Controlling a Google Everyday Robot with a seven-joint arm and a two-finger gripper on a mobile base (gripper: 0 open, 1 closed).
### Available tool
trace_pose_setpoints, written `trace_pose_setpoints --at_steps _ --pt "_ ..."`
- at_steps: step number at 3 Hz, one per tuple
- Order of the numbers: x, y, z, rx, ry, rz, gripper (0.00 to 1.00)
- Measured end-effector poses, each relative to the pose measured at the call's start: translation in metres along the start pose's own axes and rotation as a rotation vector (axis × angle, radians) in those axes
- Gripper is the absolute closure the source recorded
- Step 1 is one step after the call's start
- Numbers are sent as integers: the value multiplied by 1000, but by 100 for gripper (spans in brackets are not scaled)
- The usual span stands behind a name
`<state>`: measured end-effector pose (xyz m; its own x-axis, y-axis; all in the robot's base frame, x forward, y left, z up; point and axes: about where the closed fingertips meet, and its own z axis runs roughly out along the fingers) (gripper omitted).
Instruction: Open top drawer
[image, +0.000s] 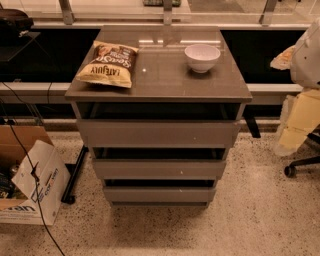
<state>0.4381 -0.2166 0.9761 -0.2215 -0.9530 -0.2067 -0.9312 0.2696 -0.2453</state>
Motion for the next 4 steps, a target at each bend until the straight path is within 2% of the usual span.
trace_pose_setpoints --at_steps 1,3,4 --pt "-3 1 1 8 -13 -2 0" --pt "-24 6 33 -7 -108 -12 0" --pt "-31 2 69 -32 -176 23 0"
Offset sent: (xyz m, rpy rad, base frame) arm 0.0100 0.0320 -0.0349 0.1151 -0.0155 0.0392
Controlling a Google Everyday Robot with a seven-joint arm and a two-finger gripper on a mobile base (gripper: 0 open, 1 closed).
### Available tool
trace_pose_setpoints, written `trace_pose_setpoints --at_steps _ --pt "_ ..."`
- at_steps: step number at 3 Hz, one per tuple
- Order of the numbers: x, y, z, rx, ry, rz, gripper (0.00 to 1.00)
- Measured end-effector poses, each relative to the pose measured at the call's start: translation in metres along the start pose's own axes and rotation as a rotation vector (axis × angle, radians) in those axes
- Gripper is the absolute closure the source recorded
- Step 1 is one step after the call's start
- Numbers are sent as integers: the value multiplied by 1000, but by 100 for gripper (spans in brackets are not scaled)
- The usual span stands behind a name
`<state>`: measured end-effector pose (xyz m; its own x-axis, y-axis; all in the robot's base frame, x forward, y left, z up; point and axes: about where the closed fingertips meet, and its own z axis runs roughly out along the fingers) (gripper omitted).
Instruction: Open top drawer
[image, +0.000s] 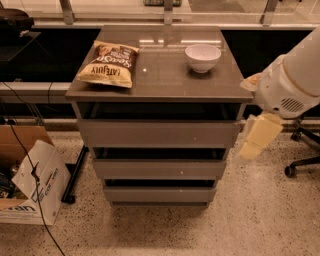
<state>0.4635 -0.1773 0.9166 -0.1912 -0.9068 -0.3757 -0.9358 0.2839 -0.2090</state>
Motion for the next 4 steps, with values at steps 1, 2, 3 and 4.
trace_pose_setpoints --at_steps 1,2,3,4 --pt "-3 -14 38 -23 -64 27 0" --pt "-3 -16 43 -25 -69 31 0" --pt "-3 -16 54 -6 -64 58 0" --pt "0 -29 89 41 -86 122 0"
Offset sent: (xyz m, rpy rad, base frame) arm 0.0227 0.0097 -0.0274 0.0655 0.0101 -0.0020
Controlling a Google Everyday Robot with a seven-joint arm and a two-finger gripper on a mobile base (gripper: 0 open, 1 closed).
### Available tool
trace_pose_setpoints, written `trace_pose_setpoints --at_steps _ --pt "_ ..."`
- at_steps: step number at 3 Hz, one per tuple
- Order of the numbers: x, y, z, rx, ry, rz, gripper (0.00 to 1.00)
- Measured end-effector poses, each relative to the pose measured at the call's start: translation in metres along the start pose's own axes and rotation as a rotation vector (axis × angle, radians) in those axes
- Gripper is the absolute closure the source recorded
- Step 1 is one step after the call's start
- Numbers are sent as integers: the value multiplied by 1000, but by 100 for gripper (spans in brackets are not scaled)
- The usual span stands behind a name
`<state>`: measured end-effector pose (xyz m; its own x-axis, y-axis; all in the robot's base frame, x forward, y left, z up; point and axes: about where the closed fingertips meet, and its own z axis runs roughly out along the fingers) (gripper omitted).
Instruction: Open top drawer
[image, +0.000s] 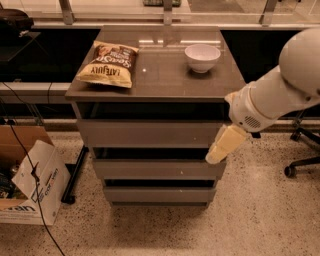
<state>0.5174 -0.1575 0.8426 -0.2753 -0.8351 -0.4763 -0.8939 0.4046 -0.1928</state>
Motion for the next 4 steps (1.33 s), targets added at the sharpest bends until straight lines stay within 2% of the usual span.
trace_pose_setpoints --at_steps 2,4 --pt "12 -29 60 18 -36 81 0" --pt "31 -63 125 -15 -61 132 0"
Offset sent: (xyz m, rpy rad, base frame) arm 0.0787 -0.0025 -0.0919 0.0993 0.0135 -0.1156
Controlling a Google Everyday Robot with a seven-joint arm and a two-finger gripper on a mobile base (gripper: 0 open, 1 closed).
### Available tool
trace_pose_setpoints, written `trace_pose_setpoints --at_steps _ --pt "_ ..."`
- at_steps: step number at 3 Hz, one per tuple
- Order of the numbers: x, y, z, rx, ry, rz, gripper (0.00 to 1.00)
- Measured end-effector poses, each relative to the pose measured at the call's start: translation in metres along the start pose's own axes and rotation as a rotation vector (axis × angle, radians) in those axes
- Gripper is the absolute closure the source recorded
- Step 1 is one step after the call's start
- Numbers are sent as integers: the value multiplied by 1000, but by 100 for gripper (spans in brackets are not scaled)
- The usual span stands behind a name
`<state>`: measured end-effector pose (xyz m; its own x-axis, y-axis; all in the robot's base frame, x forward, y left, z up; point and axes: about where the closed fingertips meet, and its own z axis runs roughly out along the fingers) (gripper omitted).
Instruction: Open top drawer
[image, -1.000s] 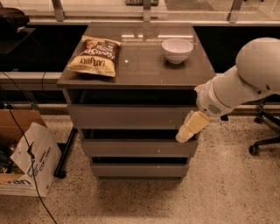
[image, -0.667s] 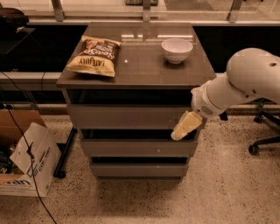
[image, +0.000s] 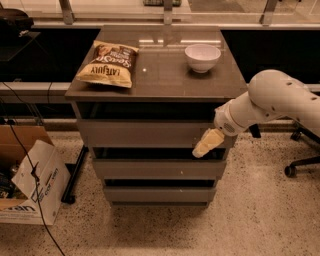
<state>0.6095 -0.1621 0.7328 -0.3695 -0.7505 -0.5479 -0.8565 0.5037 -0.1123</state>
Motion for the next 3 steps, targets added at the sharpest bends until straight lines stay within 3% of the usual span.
trace_pose_setpoints --at_steps 2,3 --pt "19 -40 48 -34 17 39 0" --pt "35 -43 63 -61 41 70 0"
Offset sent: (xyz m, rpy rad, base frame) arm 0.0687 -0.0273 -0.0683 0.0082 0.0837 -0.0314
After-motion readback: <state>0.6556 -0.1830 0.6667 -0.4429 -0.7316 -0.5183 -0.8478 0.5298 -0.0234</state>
